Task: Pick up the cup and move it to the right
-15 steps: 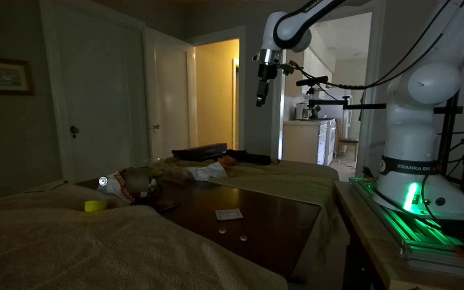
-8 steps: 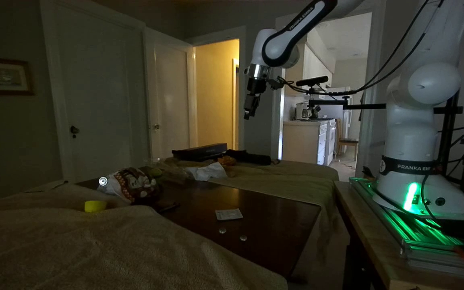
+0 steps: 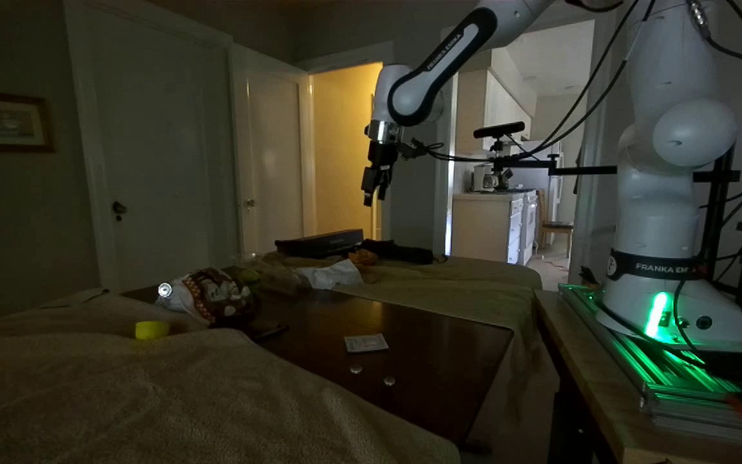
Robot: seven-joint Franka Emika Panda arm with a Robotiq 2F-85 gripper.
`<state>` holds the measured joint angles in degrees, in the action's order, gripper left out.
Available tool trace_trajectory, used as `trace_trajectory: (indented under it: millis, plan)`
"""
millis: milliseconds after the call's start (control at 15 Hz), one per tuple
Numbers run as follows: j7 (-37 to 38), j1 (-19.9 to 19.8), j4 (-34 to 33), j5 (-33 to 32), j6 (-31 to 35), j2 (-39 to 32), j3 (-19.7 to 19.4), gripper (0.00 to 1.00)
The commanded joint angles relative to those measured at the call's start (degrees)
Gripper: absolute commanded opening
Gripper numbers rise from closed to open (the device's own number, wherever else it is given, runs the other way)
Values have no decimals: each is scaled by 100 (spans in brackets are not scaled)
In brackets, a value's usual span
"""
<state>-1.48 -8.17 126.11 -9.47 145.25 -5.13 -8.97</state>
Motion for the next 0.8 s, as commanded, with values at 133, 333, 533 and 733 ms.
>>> trace_trajectory:
  millis: [133,333,533,733]
  plan:
    - [422,144,-1124,95,-300,-819,112,100]
    - [635,229,-1634,102,-601,-1163,139,100]
    - [929,339,-2163,79,-1000,-1480,151,100]
    - [1078,405,-2559,105,-1388,-1653,158,100]
